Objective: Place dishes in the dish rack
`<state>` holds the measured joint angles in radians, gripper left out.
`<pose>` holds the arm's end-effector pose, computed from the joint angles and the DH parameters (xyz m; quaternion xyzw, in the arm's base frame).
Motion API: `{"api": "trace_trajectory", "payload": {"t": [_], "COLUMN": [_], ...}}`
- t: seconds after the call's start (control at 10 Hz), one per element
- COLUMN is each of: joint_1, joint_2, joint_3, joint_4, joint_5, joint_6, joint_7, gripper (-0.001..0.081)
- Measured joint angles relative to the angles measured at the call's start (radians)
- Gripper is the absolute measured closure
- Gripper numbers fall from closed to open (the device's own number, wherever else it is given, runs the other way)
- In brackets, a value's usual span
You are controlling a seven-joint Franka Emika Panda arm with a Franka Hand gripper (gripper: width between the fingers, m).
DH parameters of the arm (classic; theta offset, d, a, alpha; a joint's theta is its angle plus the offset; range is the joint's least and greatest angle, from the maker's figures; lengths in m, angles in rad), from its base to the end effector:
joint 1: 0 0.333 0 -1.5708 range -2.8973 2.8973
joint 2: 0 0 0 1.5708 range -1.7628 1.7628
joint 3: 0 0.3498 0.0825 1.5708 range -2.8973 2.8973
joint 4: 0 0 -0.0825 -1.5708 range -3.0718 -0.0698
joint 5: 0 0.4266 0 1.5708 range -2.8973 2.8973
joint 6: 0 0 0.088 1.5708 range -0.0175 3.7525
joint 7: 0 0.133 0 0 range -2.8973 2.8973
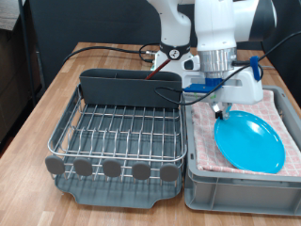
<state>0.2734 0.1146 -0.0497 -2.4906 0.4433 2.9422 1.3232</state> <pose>0.5254 0.0929 0.2474 -0.7134 0.6770 -0.0642 0.1694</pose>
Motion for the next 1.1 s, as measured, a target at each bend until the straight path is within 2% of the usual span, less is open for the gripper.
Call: {"api": "trace_trajectory", "payload": {"t": [0.1,0.3,0.6,0.8,1.0,1.1], "joint_1": [0.000,-0.003,-0.025,-0.044,-0.061,-0.063], "joint_2": [-0.024,-0.074,-0.176,-0.254,-0.309,-0.317], "joint_3": [-0.022,-0.066,-0.084,-0.084,-0.086,-0.088], "joint_4": [-0.007,-0.013,-0.015,-0.005,0.041,0.055], "joint_5": [-0.076,-0.288,-0.528,-0.594,-0.637,-0.641], "joint_6": [-0.035,-0.113,-0.273,-0.418,-0.609,-0.652], "joint_7": [0.055,0.227,0.427,0.471,0.469,0.468], "gripper": [0.0787,0.0787,0.0787,0.0787,0.0787,0.0787]}}
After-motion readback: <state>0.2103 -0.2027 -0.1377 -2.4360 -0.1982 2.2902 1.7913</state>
